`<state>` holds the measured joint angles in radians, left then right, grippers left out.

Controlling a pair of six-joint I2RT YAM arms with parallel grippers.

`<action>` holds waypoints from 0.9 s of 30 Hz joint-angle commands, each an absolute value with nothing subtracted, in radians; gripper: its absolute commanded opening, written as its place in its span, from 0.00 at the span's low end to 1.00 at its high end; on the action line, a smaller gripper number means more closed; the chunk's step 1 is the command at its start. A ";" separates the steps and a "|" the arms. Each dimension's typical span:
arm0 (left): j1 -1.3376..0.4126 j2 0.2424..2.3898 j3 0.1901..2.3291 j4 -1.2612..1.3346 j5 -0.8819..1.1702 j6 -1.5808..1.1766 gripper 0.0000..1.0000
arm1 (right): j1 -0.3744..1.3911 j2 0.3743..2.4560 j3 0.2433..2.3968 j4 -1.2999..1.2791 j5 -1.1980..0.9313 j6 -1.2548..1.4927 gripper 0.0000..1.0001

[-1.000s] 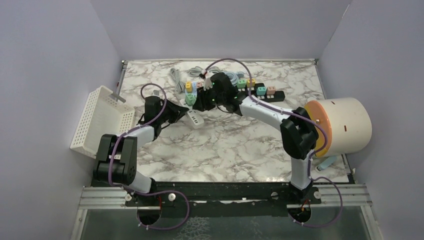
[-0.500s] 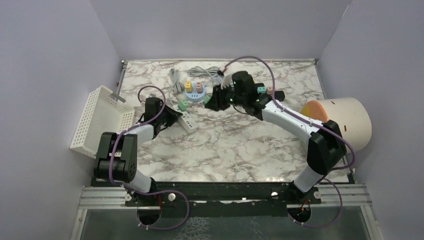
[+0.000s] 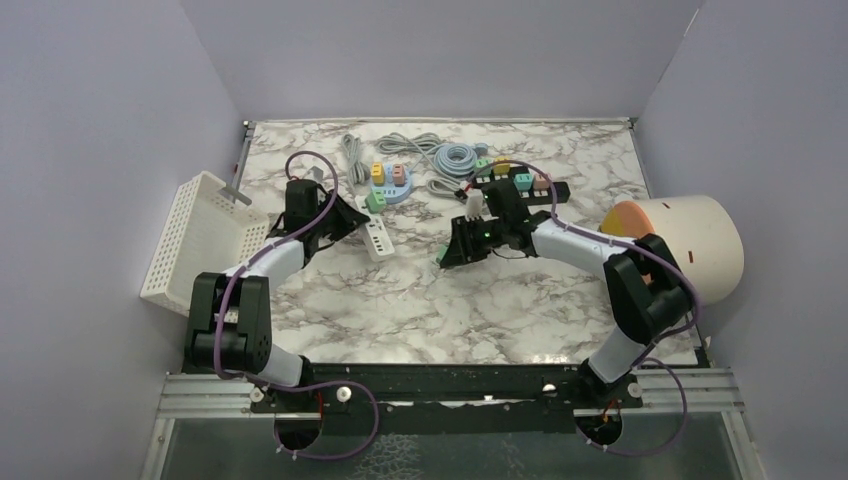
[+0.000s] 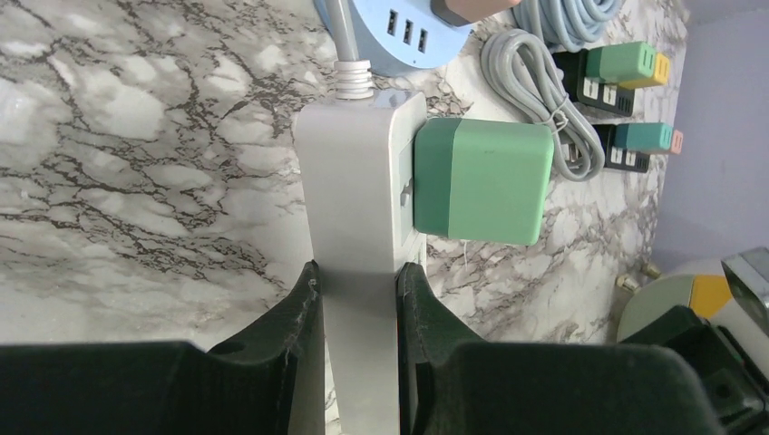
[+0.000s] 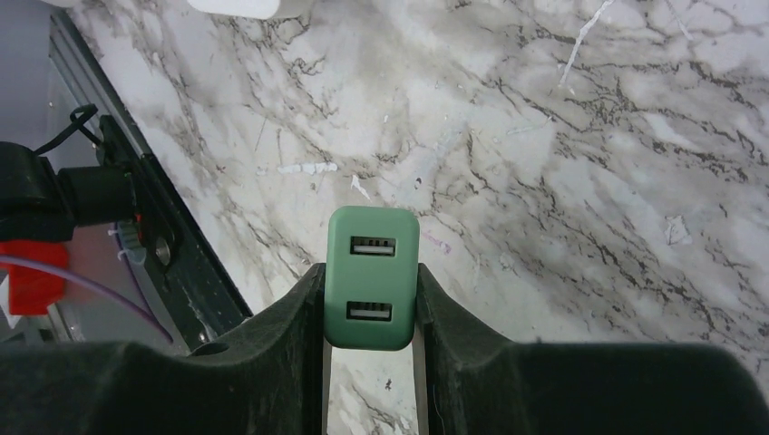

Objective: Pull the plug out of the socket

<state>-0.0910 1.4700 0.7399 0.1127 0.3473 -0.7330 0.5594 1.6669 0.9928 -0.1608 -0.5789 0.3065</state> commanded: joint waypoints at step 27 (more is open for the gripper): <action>-0.152 1.461 0.787 0.158 0.472 -0.629 0.00 | 0.652 1.959 1.516 -0.077 -0.442 0.299 0.71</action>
<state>-0.1379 1.4666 0.7498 0.1078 0.4408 -0.6472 0.6132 1.8668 1.3968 -0.0883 -0.4744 0.2787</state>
